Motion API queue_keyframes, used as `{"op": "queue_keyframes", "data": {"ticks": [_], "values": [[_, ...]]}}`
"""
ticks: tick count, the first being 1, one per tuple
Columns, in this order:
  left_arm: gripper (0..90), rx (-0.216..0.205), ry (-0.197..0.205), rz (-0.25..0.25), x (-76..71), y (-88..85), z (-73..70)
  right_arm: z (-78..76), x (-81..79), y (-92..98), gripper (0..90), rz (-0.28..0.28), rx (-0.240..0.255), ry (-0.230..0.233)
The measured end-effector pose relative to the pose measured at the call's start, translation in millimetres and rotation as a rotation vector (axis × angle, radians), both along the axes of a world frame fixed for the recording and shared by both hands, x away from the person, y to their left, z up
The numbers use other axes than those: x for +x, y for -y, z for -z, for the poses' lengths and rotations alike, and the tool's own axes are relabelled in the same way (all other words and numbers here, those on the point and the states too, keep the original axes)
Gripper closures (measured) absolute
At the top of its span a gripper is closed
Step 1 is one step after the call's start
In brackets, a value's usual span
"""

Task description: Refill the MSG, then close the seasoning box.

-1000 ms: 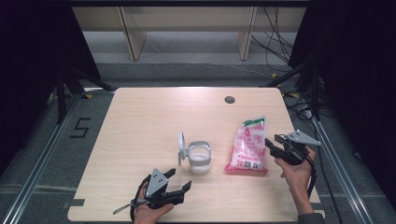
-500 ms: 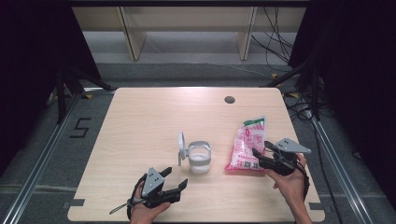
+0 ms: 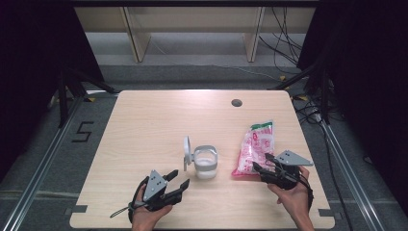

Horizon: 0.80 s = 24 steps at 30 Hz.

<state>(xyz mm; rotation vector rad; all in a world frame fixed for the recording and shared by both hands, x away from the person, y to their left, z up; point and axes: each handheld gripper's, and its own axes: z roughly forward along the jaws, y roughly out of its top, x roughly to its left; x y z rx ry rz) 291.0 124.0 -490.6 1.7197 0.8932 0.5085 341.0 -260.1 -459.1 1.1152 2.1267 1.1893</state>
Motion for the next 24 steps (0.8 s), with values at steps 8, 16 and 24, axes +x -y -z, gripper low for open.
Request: {"op": "queue_keyframes", "data": {"ticks": [8,16,24], "values": [[66.3,0.017,0.026,-0.011,1.8,-5.0,-1.7,3.4,-8.3,-6.1,41.5,-0.030,-0.006,-0.010],[80.3,0.056,0.061,-0.022,3.8,-5.2,-4.2,4.9,-17.2,-12.7,41.6,-0.052,-0.023,-0.015],[85.8,0.070,0.065,-0.036,6.0,-7.7,-9.8,6.5,-26.2,-14.1,41.6,-0.068,-0.023,-0.022]]}}
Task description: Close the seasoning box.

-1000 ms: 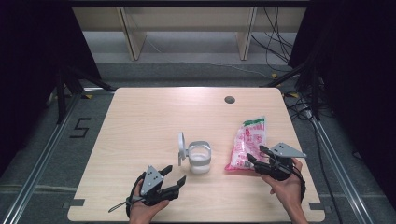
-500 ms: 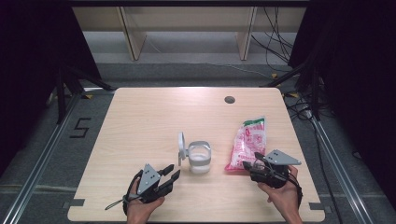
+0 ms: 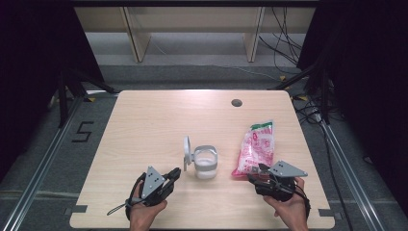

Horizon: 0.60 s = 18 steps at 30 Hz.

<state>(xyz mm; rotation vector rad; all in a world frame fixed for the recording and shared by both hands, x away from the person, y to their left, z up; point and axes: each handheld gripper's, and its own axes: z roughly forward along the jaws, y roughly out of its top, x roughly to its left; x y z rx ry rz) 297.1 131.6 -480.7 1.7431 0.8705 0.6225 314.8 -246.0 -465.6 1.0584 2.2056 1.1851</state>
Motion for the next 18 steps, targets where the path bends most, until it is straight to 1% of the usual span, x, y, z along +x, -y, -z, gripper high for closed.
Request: {"op": "queue_keyframes", "data": {"ticks": [1,2,3,4,5,6,7,8,9,10,11,12,13,14,15,17,18], "values": [[86.0,0.009,0.004,-0.003,-0.1,0.0,-1.5,0.0,-1.1,0.0,41.6,0.001,0.005,0.000],[86.4,0.008,0.001,0.001,0.5,0.0,-2.1,0.5,-3.4,-1.6,41.6,0.011,0.038,-0.015],[86.5,0.004,-0.001,0.002,1.2,-0.1,-2.5,0.6,-3.2,1.0,41.6,-0.006,0.008,-0.001],[86.8,0.008,0.001,0.002,2.4,-0.9,-3.1,0.8,-4.7,0.6,41.6,0.000,0.008,-0.006],[87.3,-0.003,-0.012,-0.006,3.3,0.2,-2.9,1.1,-7.1,0.0,41.6,0.007,0.020,-0.034],[87.3,-0.009,-0.009,-0.005,4.3,0.2,-3.2,2.5,-7.5,-0.4,41.6,0.005,0.031,-0.025],[87.7,-0.001,-0.014,-0.007,3.8,-0.2,-4.2,3.1,-6.1,1.2,41.6,-0.013,0.021,-0.009],[87.8,0.007,-0.002,0.004,4.4,-0.4,-5.6,3.2,-7.3,1.5,41.6,-0.014,0.008,-0.012],[88.0,0.000,0.004,0.002,4.6,0.1,-5.9,3.5,-9.2,1.0,41.6,-0.007,0.008,-0.014],[88.3,0.021,0.007,0.010,4.8,-0.9,-7.6,3.6,-9.7,1.0,41.6,-0.015,0.007,-0.018],[88.5,0.004,0.001,0.001,4.4,0.6,-8.3,4.4,-10.6,0.4,41.6,-0.015,0.012,-0.014],[88.6,0.016,0.008,0.004,5.0,0.1,-9.0,4.1,-13.5,-1.1,41.6,-0.011,0.019,-0.034],[88.7,0.022,0.013,0.012,6.1,0.2,-9.7,3.9,-14.4,-1.4,41.6,-0.008,0.016,-0.028],[88.7,0.014,0.010,0.008,6.0,0.3,-9.7,4.0,-13.3,-0.7,41.6,-0.037,0.019,-0.022],[88.8,0.016,0.015,0.011,6.5,0.0,-10.2,3.7,-14.3,-0.6,41.6,-0.033,0.005,-0.017],[88.8,0.002,0.009,0.007,6.4,0.3,-11.3,4.0,-17.2,-1.4,41.6,-0.037,0.005,-0.012],[88.9,0.019,0.014,0.011,6.7,0.0,-13.0,4.0,-18.0,-1.6,41.6,-0.037,0.008,-0.016]]}}
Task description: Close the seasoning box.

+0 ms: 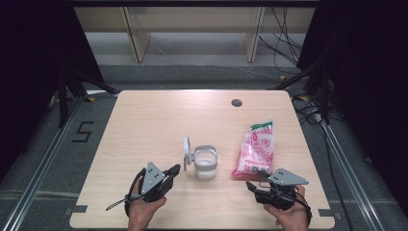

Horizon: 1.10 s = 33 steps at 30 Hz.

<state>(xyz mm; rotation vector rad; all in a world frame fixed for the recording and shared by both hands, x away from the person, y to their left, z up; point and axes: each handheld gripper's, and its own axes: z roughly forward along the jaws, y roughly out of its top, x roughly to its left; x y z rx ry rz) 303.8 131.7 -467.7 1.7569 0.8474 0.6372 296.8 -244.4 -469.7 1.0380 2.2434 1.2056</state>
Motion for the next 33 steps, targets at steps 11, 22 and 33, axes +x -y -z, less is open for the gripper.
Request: {"op": "queue_keyframes", "data": {"ticks": [11,22,33], "values": [[89.0,-0.009,0.002,-0.002,10.7,8.2,-11.3,3.9,-2.8,-1.9,41.6,-0.027,-0.012,-0.002],[89.0,0.010,0.013,0.010,18.8,11.6,-19.4,4.7,-8.5,-1.3,41.2,-0.035,0.006,-0.015],[88.9,0.000,0.018,0.008,23.0,15.7,-20.0,5.2,-12.1,-0.3,41.2,-0.031,-0.008,-0.020]]}}
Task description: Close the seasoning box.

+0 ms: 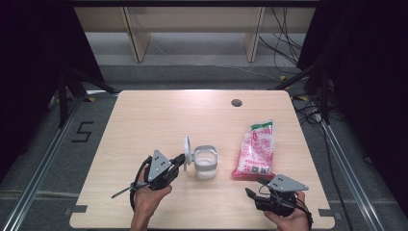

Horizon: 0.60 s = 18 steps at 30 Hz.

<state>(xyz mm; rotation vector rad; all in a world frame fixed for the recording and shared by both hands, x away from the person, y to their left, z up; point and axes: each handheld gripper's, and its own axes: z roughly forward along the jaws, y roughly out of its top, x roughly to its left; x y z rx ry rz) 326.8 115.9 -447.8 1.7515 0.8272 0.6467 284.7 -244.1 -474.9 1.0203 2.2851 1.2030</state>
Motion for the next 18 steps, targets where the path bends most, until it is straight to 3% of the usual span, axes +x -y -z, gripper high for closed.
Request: {"op": "queue_keyframes", "data": {"ticks": [5,6,11,14,15,18], "values": [[88.9,0.004,0.009,0.006,1.0,1.0,-1.7,0.1,-1.2,-0.8,41.0,0.002,-0.001,-0.003],[88.9,0.002,0.008,0.004,1.0,1.4,-1.9,0.5,-1.0,-2.2,41.1,0.001,0.017,-0.003],[88.9,-0.001,0.007,0.008,1.4,3.1,-2.6,0.7,-1.0,-0.3,41.1,-0.005,-0.004,0.018],[89.0,-0.001,0.000,0.002,0.8,4.7,-3.7,0.7,-1.8,-1.5,41.0,0.000,0.012,-0.009],[89.0,-0.006,0.007,0.009,1.8,5.1,-3.7,0.7,-1.5,-0.7,41.0,-0.010,-0.006,-0.004],[89.0,0.009,0.011,0.015,1.3,6.5,-5.1,0.5,-1.1,-1.8,41.0,-0.007,0.017,-0.003]]}}
